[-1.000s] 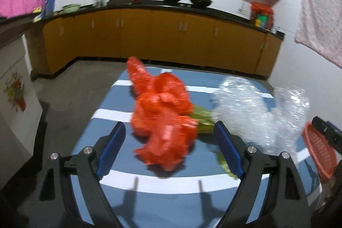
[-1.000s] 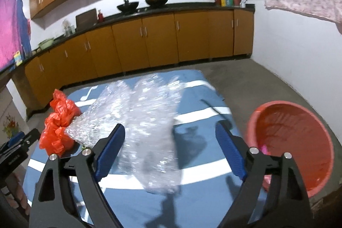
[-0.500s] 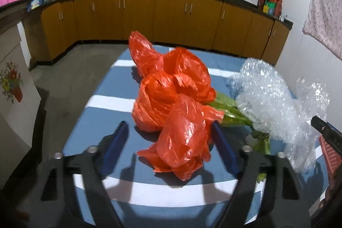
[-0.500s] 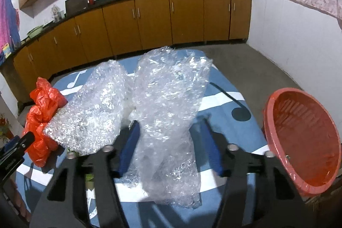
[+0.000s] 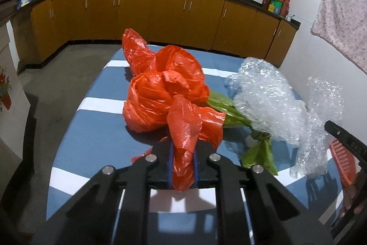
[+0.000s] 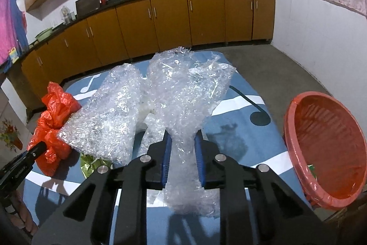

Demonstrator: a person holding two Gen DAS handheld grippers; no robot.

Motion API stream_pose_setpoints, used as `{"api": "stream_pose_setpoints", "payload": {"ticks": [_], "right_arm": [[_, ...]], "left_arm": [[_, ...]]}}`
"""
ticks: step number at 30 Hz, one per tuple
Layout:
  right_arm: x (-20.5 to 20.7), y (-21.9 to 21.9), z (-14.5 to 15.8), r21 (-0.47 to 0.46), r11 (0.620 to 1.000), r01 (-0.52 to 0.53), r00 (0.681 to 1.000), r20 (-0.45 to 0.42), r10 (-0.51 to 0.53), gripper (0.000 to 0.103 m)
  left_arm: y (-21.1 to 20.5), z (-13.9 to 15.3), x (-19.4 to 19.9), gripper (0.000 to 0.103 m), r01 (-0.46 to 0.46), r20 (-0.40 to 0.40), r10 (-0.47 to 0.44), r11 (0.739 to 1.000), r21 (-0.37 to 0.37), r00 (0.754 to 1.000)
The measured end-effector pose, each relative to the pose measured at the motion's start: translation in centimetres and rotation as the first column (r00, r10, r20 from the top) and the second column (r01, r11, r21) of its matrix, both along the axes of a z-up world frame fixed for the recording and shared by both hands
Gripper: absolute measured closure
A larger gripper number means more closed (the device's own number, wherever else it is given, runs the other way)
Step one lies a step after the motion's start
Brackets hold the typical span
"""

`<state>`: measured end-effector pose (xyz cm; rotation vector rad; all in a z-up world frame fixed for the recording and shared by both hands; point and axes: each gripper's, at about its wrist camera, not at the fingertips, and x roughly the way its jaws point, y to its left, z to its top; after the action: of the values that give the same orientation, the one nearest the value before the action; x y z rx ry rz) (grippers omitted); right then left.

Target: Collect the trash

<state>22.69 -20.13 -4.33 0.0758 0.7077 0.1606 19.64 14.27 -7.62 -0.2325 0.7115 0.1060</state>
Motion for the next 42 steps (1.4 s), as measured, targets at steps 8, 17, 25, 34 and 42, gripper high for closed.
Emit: {"api": "stream_pose_setpoints", "payload": {"ticks": [8, 17, 25, 34, 42], "right_arm": [[-1.5, -1.6, 1.2, 0.016, 1.0, 0.02, 0.999, 0.026, -0.02, 0.083], [-3.1, -3.8, 2.1, 0.027, 0.998, 0.063, 0.997, 0.048, -0.065, 0.084], [-4.2, -5.6, 3.4, 0.051, 0.994, 0.095, 0.992, 0.084, -0.099, 0.084], [-5.1, -7.3, 3.9, 0.066, 0.99, 0.123, 0.986, 0.107, -0.13, 0.084], [-5.9, -9.0, 4.1, 0.071, 0.985, 0.159, 0.979, 0.118, -0.167, 0.084]], "left_arm": [[-0.5, 1.5, -2.3, 0.089, 0.007, 0.036, -0.006, 1.0, -0.026, 0.999], [-1.9, 3.4, -4.3, 0.089, 0.048, 0.085, -0.044, 0.998, -0.045, 0.995], [-2.8, 5.6, -5.0, 0.089, 0.066, 0.138, -0.06, 0.997, -0.044, 0.989], [-4.9, 7.5, -5.0, 0.089, 0.107, 0.183, -0.098, 0.994, -0.039, 0.978], [-7.3, 8.2, -4.3, 0.089, 0.166, 0.195, -0.155, 0.985, -0.042, 0.969]]}}
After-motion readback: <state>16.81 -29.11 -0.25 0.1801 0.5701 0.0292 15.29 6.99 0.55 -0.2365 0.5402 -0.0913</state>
